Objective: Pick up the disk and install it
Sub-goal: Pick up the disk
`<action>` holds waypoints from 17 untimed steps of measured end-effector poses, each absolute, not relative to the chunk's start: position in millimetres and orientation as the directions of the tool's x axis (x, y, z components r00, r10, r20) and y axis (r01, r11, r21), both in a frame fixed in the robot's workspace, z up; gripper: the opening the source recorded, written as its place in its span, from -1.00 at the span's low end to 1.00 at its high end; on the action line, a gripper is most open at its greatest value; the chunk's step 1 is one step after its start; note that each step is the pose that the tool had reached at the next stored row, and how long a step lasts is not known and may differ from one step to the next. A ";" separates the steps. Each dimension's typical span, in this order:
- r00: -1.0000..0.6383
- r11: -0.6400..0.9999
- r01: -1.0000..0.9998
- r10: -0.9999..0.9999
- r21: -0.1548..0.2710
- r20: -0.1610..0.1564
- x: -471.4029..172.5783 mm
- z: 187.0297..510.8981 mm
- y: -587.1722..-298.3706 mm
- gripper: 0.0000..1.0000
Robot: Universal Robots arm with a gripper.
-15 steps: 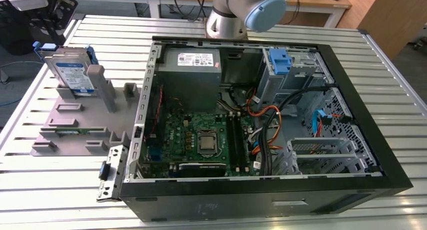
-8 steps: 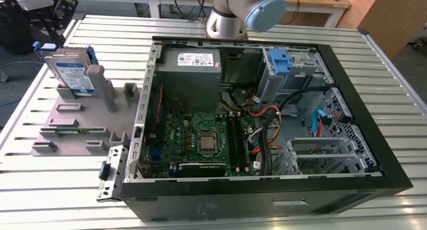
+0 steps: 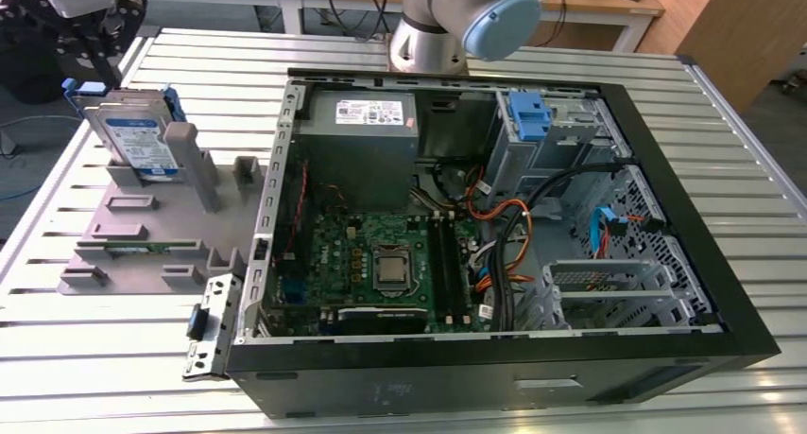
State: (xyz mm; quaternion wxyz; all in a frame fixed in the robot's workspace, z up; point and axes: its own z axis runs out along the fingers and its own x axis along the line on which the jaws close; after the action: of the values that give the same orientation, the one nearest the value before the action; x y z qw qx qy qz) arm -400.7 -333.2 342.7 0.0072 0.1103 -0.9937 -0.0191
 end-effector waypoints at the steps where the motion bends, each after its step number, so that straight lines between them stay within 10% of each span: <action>1: -0.971 0.971 -0.236 -0.237 0.040 0.010 -400.7 342.6 -333.2 -0.79; 17: -0.863 0.862 -0.505 -0.505 0.040 0.010 -400.7 341.2 -333.3 -0.79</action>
State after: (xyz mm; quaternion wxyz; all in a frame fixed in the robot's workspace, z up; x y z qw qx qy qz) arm -400.7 -333.3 341.2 0.0101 0.2616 -0.9649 -0.0178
